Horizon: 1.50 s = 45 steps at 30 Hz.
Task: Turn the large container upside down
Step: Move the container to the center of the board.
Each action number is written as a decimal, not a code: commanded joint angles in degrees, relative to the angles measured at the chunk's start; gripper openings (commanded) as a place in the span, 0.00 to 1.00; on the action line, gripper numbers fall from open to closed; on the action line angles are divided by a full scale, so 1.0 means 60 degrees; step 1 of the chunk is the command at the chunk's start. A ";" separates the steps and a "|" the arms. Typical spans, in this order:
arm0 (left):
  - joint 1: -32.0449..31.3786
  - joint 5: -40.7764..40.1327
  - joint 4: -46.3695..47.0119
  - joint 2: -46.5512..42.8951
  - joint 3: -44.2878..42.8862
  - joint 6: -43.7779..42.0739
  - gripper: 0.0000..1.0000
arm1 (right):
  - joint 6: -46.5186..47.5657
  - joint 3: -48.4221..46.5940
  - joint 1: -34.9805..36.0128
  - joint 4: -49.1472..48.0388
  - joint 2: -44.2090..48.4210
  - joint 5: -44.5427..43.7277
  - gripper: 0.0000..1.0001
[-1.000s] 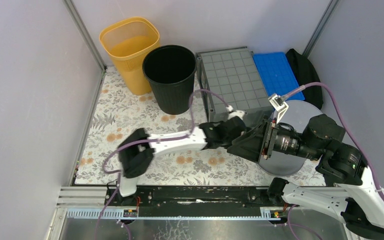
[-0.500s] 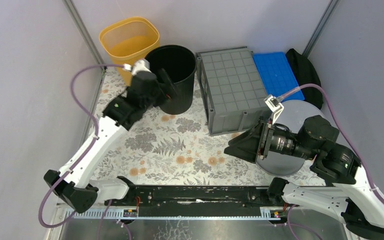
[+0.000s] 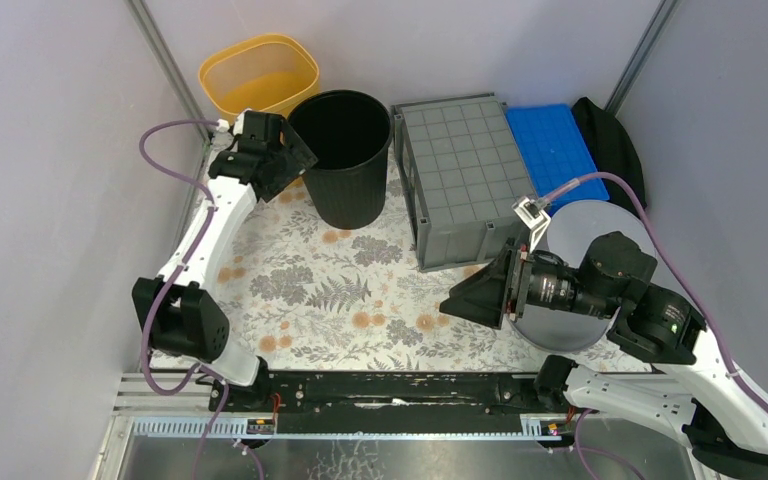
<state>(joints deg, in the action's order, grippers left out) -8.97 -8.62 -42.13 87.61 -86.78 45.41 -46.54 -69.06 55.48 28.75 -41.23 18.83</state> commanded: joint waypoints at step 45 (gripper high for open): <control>0.0493 0.2504 -0.2156 -0.3398 0.0318 -0.2031 0.01 | 0.2507 -0.3044 0.0011 0.2341 -0.3241 -0.1327 0.92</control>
<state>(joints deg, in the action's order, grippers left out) -6.33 2.76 -55.31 73.01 -86.59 32.67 -37.93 -80.47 55.48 36.97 -56.55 15.42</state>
